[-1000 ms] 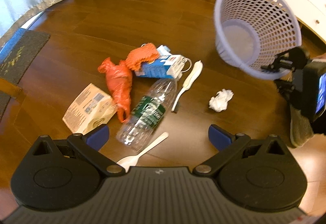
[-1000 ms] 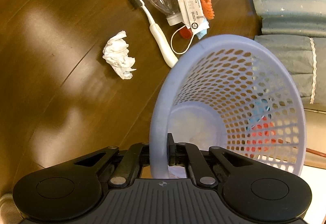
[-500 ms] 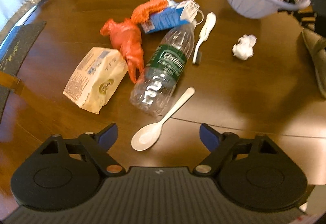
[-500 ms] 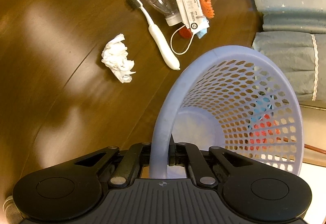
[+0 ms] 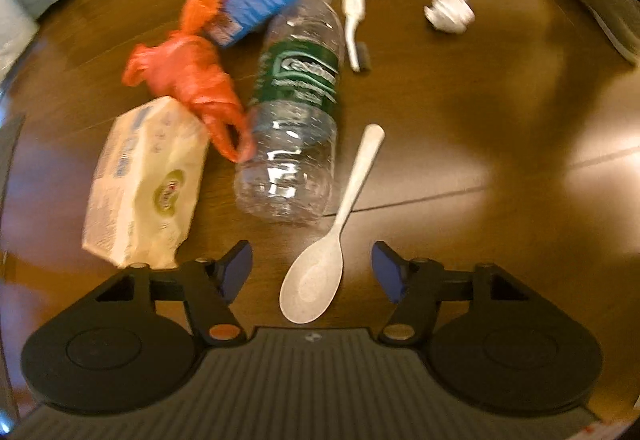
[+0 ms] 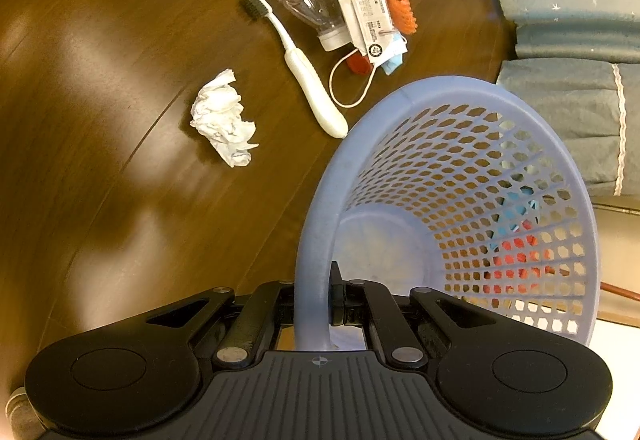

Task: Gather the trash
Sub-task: 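Lower the left gripper onto the white plastic spoon and grasp it, then lift the spoon with the left gripper and drop it into the wastebasket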

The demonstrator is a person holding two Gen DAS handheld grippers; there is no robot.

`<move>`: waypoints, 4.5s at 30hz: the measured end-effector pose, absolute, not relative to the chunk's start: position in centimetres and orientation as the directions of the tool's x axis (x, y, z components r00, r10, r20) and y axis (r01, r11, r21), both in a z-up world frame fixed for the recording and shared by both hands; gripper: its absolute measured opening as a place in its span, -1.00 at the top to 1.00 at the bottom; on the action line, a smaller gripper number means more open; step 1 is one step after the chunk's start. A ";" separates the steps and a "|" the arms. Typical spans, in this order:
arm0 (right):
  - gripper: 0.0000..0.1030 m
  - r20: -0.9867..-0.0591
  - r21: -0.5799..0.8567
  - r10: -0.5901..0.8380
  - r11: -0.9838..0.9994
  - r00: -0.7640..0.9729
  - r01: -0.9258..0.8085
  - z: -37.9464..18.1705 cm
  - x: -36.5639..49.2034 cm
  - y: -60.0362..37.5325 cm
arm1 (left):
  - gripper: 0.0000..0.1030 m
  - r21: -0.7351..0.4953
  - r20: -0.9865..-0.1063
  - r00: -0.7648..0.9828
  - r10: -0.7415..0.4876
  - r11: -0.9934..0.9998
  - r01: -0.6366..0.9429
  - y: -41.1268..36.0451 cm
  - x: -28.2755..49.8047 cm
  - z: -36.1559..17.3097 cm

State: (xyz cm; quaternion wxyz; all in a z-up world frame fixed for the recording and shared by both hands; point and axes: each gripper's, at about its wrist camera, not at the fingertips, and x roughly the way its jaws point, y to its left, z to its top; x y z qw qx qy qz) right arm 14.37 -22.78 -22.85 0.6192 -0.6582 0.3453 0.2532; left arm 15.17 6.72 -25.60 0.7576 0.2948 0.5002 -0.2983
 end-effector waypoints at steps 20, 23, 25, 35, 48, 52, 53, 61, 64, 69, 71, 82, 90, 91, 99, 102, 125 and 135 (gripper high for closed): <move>1.00 -0.764 -0.634 -0.156 0.001 0.626 -0.774 -22.9 14.8 -21.9 | 0.43 0.076 -0.945 0.228 -0.235 0.518 0.852 9.6 15.1 -28.9; 1.00 -0.764 -0.634 -0.156 0.000 0.626 -0.774 -23.0 14.9 -21.7 | 0.44 0.087 -0.943 0.234 -0.238 0.502 0.860 9.5 14.9 -29.0; 1.00 -0.764 -0.634 -0.156 0.002 0.626 -0.774 -23.0 15.0 -21.7 | 0.44 0.090 -0.941 0.240 -0.238 0.509 0.856 9.4 14.9 -29.1; 1.00 -0.765 -0.633 -0.156 0.005 0.625 -0.774 -23.1 15.0 -21.6 | 0.44 0.099 -0.937 0.253 -0.241 0.511 0.854 8.7 15.0 -29.5; 1.00 -0.765 -0.633 -0.155 0.002 0.626 -0.774 -23.1 15.1 -21.5 | 0.44 0.118 -0.936 0.265 -0.233 0.500 0.858 8.5 15.0 -29.5; 1.00 -0.765 -0.633 -0.154 0.003 0.625 -0.774 -23.1 15.1 -21.5 | 0.45 0.082 -0.943 0.235 -0.236 0.518 0.852 8.6 14.9 -29.1; 1.00 -0.765 -0.634 -0.154 0.003 0.626 -0.774 -23.1 15.1 -21.5 | 0.45 0.077 -0.943 0.232 -0.239 0.522 0.849 8.5 14.8 -28.8; 1.00 -0.769 -0.626 -0.157 -0.009 0.620 -0.780 -23.2 15.1 -21.7 | 0.45 0.051 -0.944 0.232 -0.233 0.593 0.804 7.8 14.8 -24.9; 1.00 -0.771 -0.623 -0.157 -0.013 0.617 -0.782 -23.4 15.1 -21.7 | 0.45 0.066 -0.943 0.251 -0.217 0.618 0.783 7.2 15.3 -22.5; 1.00 -0.771 -0.620 -0.161 -0.030 0.616 -0.784 -23.5 15.1 -21.6 | 0.45 0.101 -0.940 0.285 -0.185 0.647 0.755 5.6 16.9 -18.1; 1.00 -0.771 -0.619 -0.161 -0.035 0.616 -0.785 -23.6 15.1 -21.5 | 0.45 0.122 -0.936 0.304 -0.178 0.647 0.753 4.6 17.6 -16.3; 1.00 -0.772 -0.614 -0.162 -0.057 0.615 -0.787 -23.5 15.4 -21.3 | 0.45 0.244 -0.883 0.394 -0.254 0.469 0.849 -2.9 20.1 -9.3; 1.00 -0.773 -0.610 -0.160 -0.077 0.614 -0.788 -23.6 15.1 -21.2 | 0.45 0.255 -0.881 0.378 -0.284 0.388 0.886 -8.2 22.1 -9.9; 1.00 -0.773 -0.610 -0.159 -0.078 0.614 -0.788 -23.5 15.1 -21.2 | 0.45 0.257 -0.882 0.378 -0.283 0.382 0.887 -8.8 22.2 -10.0; 1.00 -0.773 -0.611 -0.153 -0.081 0.616 -0.787 -23.5 14.8 -21.4 | 0.44 0.272 -0.875 0.384 -0.293 0.360 0.893 -12.1 23.7 -11.2; 1.00 -0.774 -0.613 -0.153 -0.062 0.614 -0.788 -23.4 15.0 -21.3 | 0.44 0.260 -0.881 0.374 -0.290 0.363 0.895 -13.0 24.3 -11.7; 1.00 -0.784 -0.610 -0.155 0.018 0.600 -0.792 -22.8 15.5 -21.7 | 0.15 0.084 -0.866 0.321 -0.383 0.520 0.850 -16.5 28.2 -11.6; 1.00 -0.789 -0.608 -0.161 0.069 0.592 -0.791 -22.2 15.8 -21.7 | 0.15 0.090 -0.863 0.343 -0.371 0.555 0.827 -14.3 28.3 -11.1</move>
